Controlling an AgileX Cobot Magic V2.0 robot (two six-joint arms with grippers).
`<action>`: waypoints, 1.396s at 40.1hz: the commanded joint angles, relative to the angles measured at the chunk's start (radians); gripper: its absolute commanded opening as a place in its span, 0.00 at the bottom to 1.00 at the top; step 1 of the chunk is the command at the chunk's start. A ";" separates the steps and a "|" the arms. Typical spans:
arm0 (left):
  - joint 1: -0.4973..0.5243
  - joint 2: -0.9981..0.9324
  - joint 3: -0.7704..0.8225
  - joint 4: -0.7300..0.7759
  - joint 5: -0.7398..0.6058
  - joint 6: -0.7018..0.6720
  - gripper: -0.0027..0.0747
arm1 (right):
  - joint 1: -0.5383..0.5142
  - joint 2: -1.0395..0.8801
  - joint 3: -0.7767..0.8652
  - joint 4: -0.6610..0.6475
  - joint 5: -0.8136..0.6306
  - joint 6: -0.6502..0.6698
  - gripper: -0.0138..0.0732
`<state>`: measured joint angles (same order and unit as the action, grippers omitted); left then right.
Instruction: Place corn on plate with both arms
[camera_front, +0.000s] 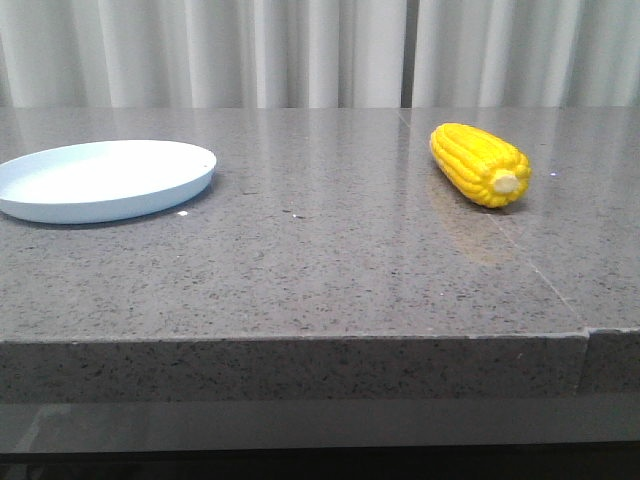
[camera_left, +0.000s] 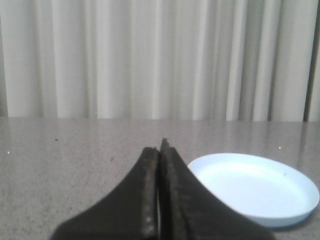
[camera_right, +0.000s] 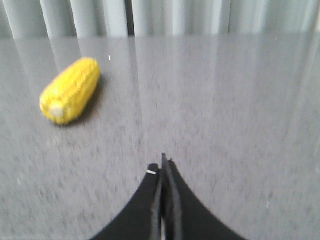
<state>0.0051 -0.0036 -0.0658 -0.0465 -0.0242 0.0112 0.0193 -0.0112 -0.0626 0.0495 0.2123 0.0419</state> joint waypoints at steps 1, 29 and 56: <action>-0.001 0.007 -0.129 0.020 0.001 0.002 0.01 | -0.006 -0.001 -0.132 -0.003 -0.022 -0.008 0.06; -0.001 0.390 -0.406 0.150 0.144 0.002 0.09 | -0.006 0.373 -0.443 -0.002 0.035 -0.008 0.17; -0.001 0.390 -0.406 0.092 0.102 0.002 0.93 | -0.006 0.373 -0.443 -0.002 0.036 -0.008 0.90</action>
<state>0.0051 0.3745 -0.4357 0.0903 0.1899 0.0133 0.0193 0.3464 -0.4721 0.0495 0.3327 0.0419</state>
